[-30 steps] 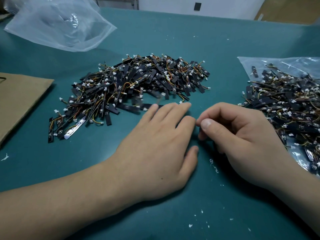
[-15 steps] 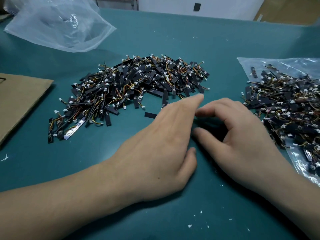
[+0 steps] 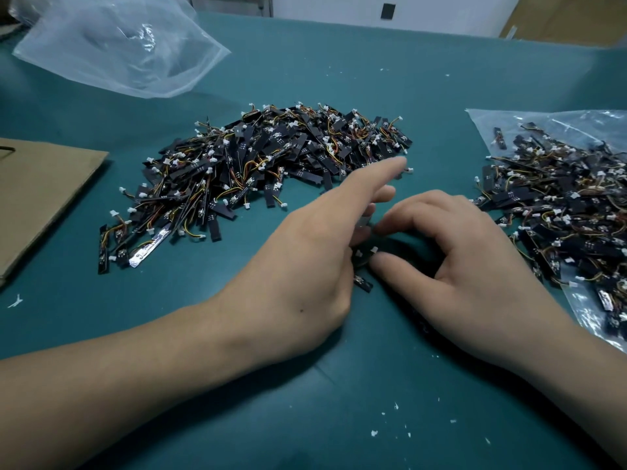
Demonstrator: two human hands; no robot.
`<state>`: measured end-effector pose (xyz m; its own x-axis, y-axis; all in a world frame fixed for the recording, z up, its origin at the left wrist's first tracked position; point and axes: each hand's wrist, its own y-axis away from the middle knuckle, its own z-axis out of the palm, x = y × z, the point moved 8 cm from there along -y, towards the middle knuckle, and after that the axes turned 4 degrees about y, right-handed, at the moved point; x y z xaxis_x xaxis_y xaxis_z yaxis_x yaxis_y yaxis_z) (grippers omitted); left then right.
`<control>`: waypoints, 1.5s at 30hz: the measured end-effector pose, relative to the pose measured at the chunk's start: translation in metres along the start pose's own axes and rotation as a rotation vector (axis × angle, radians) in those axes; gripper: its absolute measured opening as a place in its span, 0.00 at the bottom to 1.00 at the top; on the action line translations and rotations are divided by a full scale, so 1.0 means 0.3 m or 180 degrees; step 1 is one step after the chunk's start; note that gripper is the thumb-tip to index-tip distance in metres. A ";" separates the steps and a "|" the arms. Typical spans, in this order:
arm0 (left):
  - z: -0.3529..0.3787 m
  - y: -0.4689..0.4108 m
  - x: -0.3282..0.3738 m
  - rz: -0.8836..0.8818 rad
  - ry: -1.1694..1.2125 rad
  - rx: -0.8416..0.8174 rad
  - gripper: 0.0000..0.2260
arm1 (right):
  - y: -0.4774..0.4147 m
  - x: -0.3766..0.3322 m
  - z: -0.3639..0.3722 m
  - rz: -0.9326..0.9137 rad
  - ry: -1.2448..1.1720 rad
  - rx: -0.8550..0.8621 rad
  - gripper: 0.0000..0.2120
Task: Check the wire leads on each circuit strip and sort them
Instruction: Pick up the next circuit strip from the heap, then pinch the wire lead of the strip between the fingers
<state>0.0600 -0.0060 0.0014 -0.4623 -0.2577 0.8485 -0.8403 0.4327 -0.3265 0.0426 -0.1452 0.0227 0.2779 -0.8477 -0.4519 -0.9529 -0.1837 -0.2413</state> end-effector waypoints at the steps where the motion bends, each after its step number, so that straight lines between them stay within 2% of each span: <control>1: -0.001 -0.010 0.014 -0.0033 0.0061 -0.0027 0.39 | 0.001 -0.002 0.002 -0.0029 -0.0025 -0.0016 0.09; 10: -0.009 -0.011 0.070 -0.0011 -0.0495 -0.0228 0.31 | -0.001 -0.002 0.009 -0.0154 -0.0041 0.0028 0.03; 14: -0.035 -0.011 0.081 -0.0037 -0.0475 -0.0052 0.28 | 0.005 0.027 -0.023 0.0016 -0.0579 0.0370 0.02; 20: -0.034 -0.008 0.103 -0.0092 -0.1011 -0.0043 0.09 | 0.013 0.024 -0.054 0.0000 -0.1071 0.0635 0.03; 29: -0.042 -0.008 0.104 -0.0274 -0.0809 0.0072 0.07 | 0.021 0.020 -0.057 -0.0042 -0.1398 0.0694 0.03; 36: -0.012 0.001 0.142 0.0127 -0.1128 -0.0242 0.06 | 0.026 0.008 -0.055 -0.0128 -0.1528 0.0619 0.05; 40: -0.037 -0.011 0.127 0.0003 -0.0695 0.0022 0.06 | 0.012 0.013 -0.031 0.0001 -0.1820 0.0229 0.11; 43: -0.036 -0.014 0.128 -0.0014 -0.0593 -0.0030 0.07 | 0.006 -0.004 -0.007 -0.0147 -0.1627 -0.0167 0.14; 45: -0.031 -0.009 0.134 -0.0007 -0.0663 -0.0079 0.07 | 0.006 -0.003 -0.007 -0.0162 -0.1740 -0.0218 0.14</control>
<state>0.0463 -0.0096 0.0402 -0.5112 -0.4304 0.7439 -0.8354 0.4524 -0.3123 0.0405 -0.1457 0.0245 0.3289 -0.4584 -0.8256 -0.9373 -0.2651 -0.2262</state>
